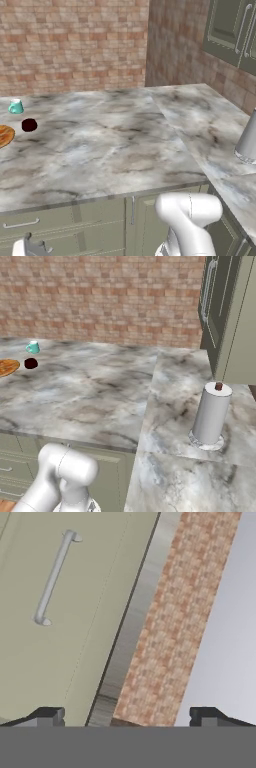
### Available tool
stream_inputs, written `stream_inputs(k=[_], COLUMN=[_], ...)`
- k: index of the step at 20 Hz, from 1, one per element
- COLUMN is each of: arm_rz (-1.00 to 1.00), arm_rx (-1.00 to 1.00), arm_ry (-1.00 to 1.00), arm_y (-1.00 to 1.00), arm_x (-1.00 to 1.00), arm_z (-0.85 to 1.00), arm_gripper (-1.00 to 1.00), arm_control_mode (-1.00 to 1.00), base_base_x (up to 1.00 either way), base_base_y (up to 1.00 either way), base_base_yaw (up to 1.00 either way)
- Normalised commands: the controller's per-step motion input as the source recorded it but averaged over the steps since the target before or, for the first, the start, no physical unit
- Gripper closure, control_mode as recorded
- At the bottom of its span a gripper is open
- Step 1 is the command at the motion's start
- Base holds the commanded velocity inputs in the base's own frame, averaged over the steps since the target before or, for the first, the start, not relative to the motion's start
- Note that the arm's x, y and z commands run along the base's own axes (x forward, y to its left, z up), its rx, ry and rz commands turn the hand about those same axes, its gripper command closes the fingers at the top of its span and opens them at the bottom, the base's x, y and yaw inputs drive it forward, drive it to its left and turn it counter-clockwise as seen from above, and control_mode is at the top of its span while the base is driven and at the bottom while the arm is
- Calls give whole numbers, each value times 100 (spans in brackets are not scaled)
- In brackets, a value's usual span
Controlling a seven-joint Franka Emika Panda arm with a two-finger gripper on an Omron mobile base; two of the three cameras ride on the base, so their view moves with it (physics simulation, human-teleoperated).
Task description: Take the pizza cutter from the drawer on the left and place it on the dining counter for cutting.
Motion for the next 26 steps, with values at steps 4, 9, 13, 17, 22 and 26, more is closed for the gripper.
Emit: stream_inputs(k=[4,9,13,17,22,26], arm_rz=[0,0,0,0,1,0], arm_rx=[9,7,5,2,6,0], arm_ry=[0,0,0,0,2,0], arm_y=[25,10,10,11,0,0], arm_x=[4,1,6,18,4,21], arm_z=[-25,-29,-24,-4,0,-13], arm_gripper=[-100,-100,-100,-100,-100,-100], arm_control_mode=[-100,-100,-100,-100,-100,-100], base_base_x=[0,0,0,0,0,0], base_base_y=[0,0,0,0,0,0], base_base_yaw=[0,0,0,0,0,0])
